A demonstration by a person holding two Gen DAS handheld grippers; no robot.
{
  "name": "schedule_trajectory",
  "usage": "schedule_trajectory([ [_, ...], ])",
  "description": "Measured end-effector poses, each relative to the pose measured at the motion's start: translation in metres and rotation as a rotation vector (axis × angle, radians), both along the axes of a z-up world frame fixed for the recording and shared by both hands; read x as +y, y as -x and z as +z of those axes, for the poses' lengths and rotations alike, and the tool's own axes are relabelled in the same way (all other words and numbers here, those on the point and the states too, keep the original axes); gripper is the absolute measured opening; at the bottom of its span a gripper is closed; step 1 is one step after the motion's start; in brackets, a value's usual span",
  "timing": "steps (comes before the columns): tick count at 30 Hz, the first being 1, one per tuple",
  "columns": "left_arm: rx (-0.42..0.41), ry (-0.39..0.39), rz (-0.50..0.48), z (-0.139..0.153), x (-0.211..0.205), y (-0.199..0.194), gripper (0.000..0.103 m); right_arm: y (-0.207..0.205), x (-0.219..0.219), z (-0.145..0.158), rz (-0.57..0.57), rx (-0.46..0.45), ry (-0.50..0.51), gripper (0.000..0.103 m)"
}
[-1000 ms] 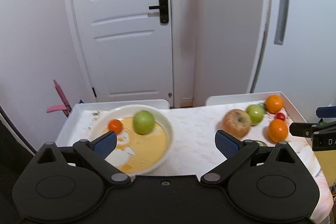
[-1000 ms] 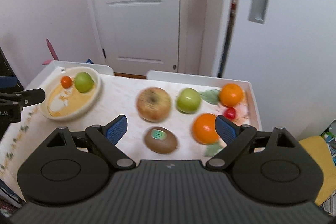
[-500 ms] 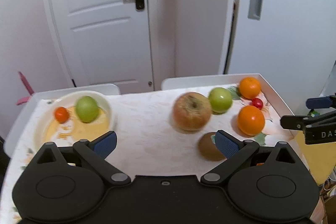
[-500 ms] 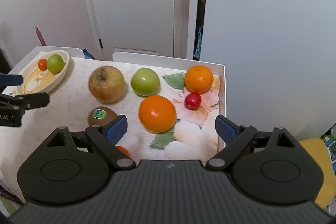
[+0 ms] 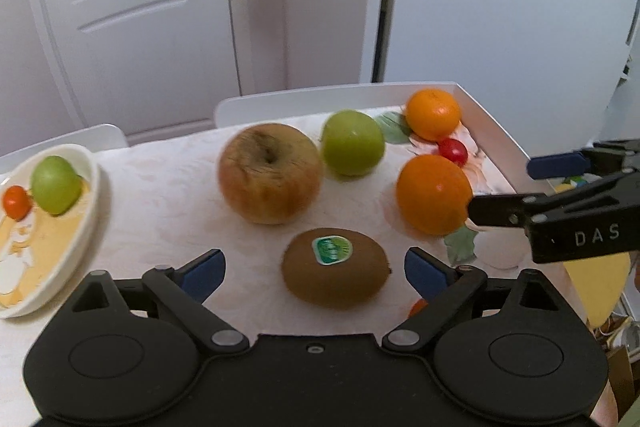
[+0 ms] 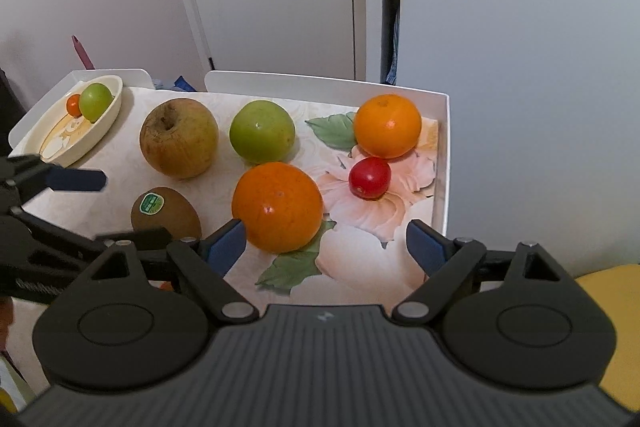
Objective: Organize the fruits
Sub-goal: 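Grasp the kiwi with the left gripper while the right gripper grasps the large orange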
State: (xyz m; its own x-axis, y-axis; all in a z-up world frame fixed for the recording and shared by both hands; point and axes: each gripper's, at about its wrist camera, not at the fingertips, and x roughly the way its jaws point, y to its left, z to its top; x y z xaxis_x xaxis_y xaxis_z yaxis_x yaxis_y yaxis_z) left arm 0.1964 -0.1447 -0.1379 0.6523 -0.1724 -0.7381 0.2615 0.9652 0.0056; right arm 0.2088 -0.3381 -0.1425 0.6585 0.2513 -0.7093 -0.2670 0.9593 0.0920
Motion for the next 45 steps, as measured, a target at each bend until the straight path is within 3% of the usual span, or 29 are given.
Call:
schedule_trajectory([
  [9, 0.055, -0.002, -0.024, -0.019, -0.009, -0.016, 0.074, -0.011, 0.004, -0.008, 0.023, 0.029, -0.046, 0.099],
  [27, 0.041, 0.000, -0.032, -0.016, -0.004, -0.017, 0.069, -0.024, 0.024, -0.016, 0.054, 0.056, -0.076, 0.089],
  [34, 0.042, 0.000, -0.024, -0.016, 0.002, -0.016, 0.069, -0.026, 0.030, -0.022, 0.065, 0.068, -0.076, 0.078],
  [45, 0.013, 0.023, 0.019, -0.004, 0.020, -0.005, 0.069, -0.016, 0.039, -0.011, 0.081, 0.031, -0.046, 0.076],
])
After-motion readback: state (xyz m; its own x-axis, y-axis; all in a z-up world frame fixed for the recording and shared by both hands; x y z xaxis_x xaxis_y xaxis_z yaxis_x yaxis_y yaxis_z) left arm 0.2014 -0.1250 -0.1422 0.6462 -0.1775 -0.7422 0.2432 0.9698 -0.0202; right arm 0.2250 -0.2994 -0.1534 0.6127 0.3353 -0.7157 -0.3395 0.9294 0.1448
